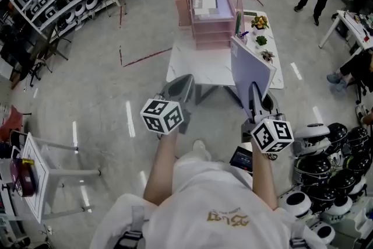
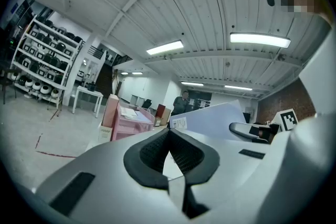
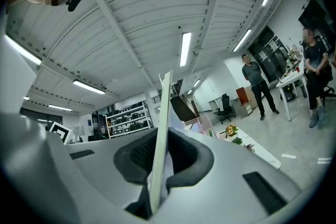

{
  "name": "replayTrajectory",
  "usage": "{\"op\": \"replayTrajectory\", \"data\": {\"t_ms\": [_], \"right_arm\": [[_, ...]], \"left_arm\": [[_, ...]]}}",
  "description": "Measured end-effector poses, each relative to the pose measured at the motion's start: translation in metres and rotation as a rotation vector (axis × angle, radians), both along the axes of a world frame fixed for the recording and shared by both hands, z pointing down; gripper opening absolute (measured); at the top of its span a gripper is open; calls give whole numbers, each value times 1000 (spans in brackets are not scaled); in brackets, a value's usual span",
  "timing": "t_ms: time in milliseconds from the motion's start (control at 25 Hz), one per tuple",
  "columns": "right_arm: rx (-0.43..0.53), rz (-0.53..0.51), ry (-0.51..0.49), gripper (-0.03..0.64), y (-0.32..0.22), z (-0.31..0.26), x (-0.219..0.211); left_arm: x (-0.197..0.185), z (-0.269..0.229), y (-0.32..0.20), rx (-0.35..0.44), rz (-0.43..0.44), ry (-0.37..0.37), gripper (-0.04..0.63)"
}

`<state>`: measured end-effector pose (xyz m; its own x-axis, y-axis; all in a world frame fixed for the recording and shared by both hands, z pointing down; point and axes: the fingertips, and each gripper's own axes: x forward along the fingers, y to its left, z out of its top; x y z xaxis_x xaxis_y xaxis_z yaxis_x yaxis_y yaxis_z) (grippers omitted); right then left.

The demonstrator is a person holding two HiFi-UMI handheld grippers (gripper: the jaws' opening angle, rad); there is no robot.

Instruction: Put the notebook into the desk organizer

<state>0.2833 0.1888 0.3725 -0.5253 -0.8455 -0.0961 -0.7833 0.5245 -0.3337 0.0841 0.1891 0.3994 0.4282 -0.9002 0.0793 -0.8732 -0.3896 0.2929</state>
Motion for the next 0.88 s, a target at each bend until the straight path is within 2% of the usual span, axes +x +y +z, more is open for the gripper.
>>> {"op": "replayTrajectory", "data": {"t_ms": [520,680,880], "right_arm": [[53,-23,-78,41,-34,-26,-16],[64,-14,-84,41,-66,-31,-31],[93,16,-105,41,-127,-43,-59]], "left_arm": [[-26,-6,-30,4,-20,-23,15],[-43,1,-68,7,-7,-6,15],[-63,0,-146,22,57,16,15]]}}
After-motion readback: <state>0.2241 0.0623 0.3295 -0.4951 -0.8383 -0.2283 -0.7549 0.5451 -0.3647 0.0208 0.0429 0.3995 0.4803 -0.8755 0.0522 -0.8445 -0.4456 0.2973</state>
